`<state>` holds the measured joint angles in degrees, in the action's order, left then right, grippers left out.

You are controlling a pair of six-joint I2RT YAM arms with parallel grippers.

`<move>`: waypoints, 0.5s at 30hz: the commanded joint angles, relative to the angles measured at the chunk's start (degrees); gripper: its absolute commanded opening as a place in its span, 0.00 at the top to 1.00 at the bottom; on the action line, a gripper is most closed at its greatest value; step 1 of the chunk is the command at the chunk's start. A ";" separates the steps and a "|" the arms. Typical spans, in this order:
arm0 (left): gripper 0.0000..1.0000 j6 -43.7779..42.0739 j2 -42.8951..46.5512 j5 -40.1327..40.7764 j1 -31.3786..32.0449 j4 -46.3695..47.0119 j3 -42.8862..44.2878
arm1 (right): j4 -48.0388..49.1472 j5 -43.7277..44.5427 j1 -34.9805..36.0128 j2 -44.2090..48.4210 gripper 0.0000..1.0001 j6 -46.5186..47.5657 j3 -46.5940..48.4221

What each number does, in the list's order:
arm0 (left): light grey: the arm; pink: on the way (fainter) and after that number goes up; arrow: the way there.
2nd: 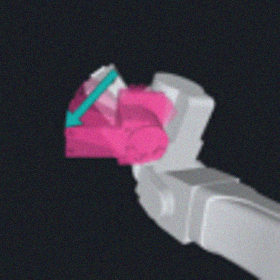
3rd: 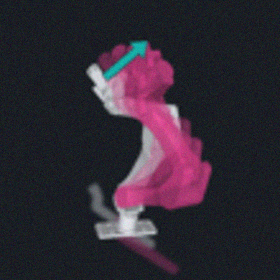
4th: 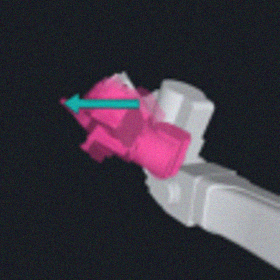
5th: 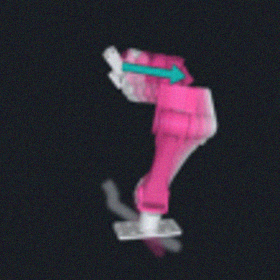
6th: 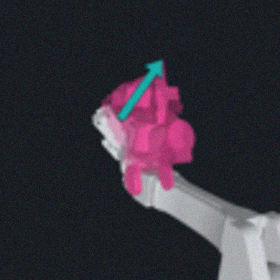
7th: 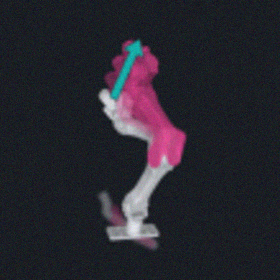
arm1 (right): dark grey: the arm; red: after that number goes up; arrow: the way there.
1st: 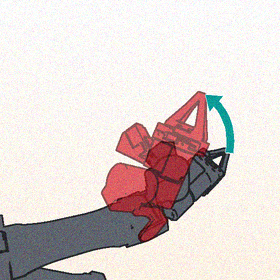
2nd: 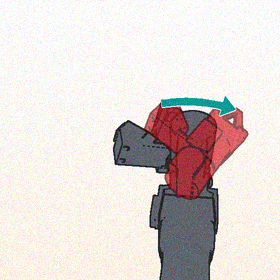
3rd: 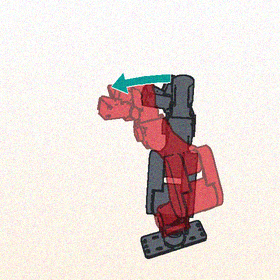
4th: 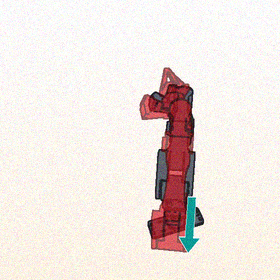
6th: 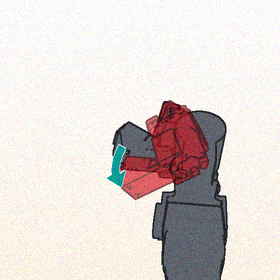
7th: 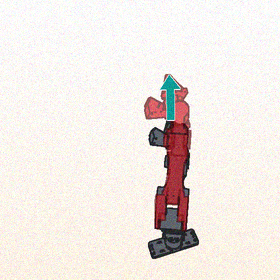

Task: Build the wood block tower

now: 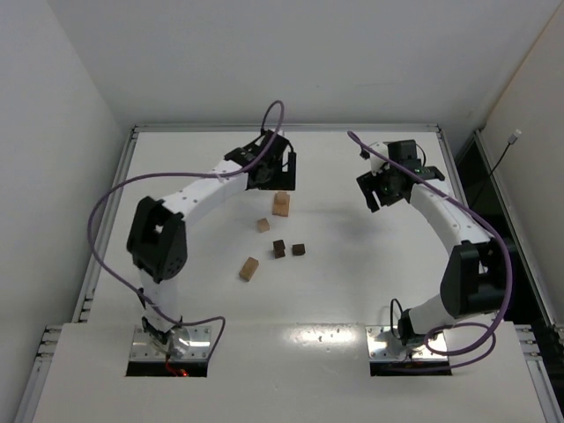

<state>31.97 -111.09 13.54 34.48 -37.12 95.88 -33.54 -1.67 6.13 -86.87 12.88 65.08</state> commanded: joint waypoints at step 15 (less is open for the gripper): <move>0.20 -26.16 13.18 -20.83 -4.16 -1.64 -17.75 | 0.40 -1.32 -2.35 6.18 0.34 1.44 -0.21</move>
<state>14.59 -97.54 -0.38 30.50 -36.80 77.28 -33.56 -1.85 4.62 -83.15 13.32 65.06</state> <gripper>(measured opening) 0.801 0.656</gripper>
